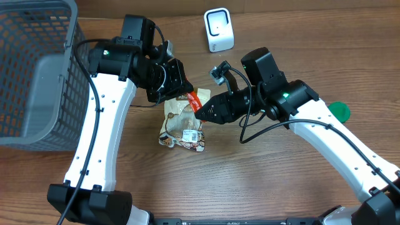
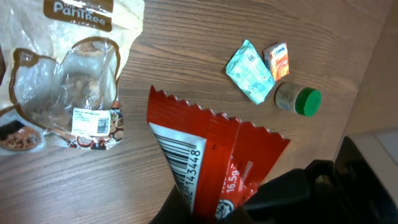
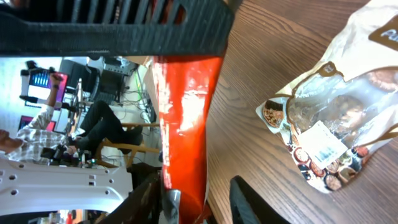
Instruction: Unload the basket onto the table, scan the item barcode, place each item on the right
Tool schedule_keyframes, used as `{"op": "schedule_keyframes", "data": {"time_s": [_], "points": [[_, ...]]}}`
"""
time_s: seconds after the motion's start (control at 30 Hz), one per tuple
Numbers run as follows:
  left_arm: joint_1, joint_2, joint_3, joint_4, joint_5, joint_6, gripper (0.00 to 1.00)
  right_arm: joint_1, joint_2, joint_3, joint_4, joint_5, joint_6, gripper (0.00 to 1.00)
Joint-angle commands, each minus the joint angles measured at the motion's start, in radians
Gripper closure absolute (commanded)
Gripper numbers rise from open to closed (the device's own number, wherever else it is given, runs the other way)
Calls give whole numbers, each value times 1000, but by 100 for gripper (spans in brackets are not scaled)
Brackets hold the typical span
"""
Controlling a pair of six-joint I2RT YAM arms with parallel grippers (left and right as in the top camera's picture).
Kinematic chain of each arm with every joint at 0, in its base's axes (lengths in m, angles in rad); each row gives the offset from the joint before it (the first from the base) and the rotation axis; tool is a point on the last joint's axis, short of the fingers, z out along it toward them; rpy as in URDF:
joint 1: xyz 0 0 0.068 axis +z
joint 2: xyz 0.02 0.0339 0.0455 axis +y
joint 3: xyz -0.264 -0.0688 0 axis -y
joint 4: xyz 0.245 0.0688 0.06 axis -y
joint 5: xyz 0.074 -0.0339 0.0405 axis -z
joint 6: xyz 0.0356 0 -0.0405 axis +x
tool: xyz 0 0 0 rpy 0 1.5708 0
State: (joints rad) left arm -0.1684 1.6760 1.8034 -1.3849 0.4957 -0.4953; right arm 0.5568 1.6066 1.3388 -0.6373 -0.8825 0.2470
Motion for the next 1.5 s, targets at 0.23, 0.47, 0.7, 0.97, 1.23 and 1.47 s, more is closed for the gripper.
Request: {"op": "schedule_keyframes", "data": {"time_s": [0.23, 0.47, 0.7, 0.97, 1.23, 1.47], "points": [[5, 4, -1, -7, -15, -63, 96, 7, -26, 10, 6, 7, -16, 86], [5, 4, -1, -9, -68, -59, 83, 7, -26, 10, 7, 11, -20, 96], [5, 4, -1, 40, -164, -58, 4, 7, -26, 10, 7, 9, -20, 96], [5, 4, -1, 63, -167, -21, 9, 6, -26, 10, 3, -69, -15, 96], [19, 4, -1, 150, -194, 2, 0, 11, -26, 10, -22, -12, -17, 96], [92, 4, -1, 253, -415, 1, 0, 10, -26, 10, -101, 81, -74, 96]]}}
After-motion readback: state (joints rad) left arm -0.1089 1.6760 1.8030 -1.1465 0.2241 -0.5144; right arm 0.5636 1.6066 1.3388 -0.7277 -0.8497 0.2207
